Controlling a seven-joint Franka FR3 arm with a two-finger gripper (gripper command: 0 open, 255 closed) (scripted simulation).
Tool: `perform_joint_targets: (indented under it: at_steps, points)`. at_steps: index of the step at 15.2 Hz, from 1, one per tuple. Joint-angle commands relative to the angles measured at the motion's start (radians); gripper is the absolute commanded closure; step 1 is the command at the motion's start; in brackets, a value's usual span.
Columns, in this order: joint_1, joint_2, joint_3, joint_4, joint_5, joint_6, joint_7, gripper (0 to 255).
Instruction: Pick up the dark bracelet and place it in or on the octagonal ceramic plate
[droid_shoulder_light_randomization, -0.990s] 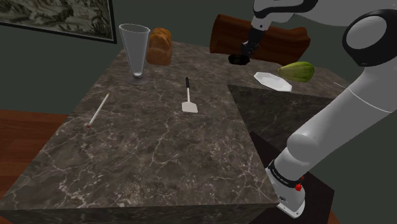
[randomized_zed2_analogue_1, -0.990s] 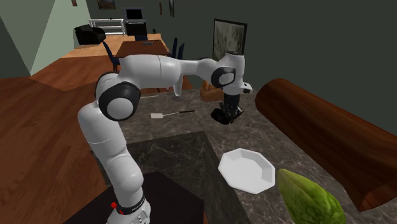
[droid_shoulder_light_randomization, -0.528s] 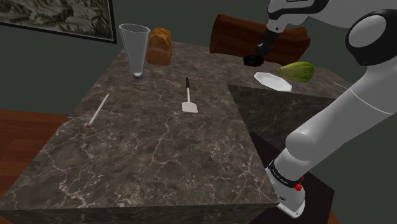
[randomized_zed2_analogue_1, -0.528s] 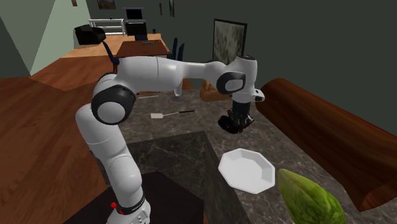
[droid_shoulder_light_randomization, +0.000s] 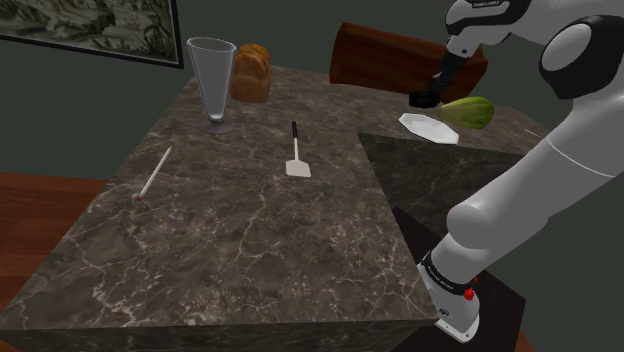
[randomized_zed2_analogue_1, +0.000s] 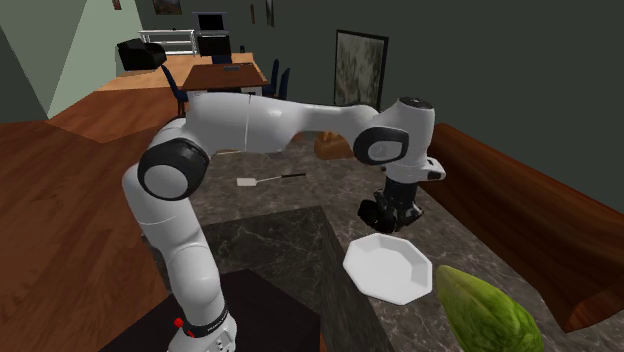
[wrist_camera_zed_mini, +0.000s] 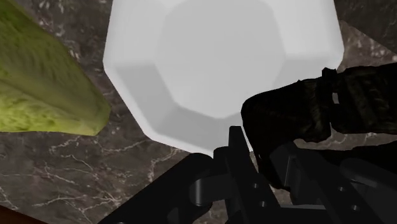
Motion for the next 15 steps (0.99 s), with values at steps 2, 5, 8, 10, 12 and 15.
perform_joint_targets:
  at_steps: [2,5,8,10,12,15]
  points:
    - [-0.035,0.031,-0.045,0.033,0.013,-0.008,-0.086,255]
    - [-0.073,0.075,-0.089,0.083,0.036,-0.022,-0.173,255]
    - [-0.073,0.074,-0.089,0.042,0.036,0.019,-0.174,255]
    - [-0.074,0.075,-0.089,0.016,0.037,0.045,-0.176,255]
    - [-0.074,0.077,-0.089,-0.009,0.038,0.072,-0.178,255]
    - [-0.074,0.081,-0.09,-0.045,0.041,0.111,-0.181,255]
